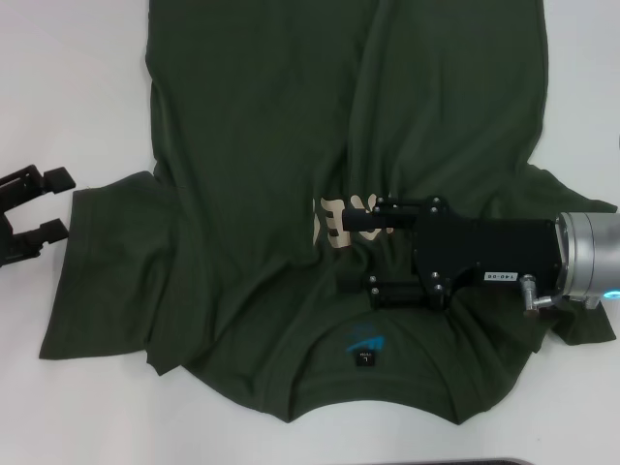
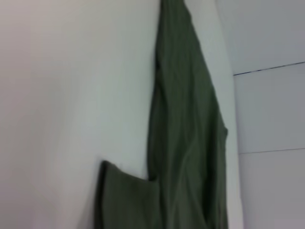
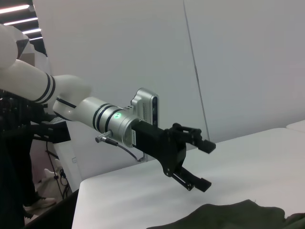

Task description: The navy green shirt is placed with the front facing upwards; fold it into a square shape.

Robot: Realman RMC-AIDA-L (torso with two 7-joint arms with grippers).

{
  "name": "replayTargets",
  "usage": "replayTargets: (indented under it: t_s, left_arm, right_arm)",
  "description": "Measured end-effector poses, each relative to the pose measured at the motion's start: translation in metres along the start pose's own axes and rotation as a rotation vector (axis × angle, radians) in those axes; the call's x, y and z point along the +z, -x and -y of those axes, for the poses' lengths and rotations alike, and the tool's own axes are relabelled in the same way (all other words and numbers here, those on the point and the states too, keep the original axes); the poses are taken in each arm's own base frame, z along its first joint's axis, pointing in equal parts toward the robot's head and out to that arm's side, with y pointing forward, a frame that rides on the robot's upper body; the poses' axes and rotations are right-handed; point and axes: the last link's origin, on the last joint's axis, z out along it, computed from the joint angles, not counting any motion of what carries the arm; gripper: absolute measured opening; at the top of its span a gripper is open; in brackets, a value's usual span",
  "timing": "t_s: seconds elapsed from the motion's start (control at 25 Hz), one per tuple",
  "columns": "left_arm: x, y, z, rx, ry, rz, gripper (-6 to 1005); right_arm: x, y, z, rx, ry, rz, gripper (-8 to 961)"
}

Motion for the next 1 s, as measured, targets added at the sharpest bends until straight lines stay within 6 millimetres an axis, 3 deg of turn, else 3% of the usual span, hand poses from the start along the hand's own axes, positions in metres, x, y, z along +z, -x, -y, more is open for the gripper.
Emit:
replayTargets:
  t_s: [0.72,1.0]
  left_arm:
    - [-0.001,-0.004,0.014,-0.024,-0.104,-0.015,826]
    - [-0.001,-0.003,0.013,-0.025,-0.100,-0.010,818]
  right_arm:
    - [0.001,0.000,0.000,0.009,0.001,0.002,733]
    - [0.002,0.007,0.006,0.132,-0.012,0.019,734]
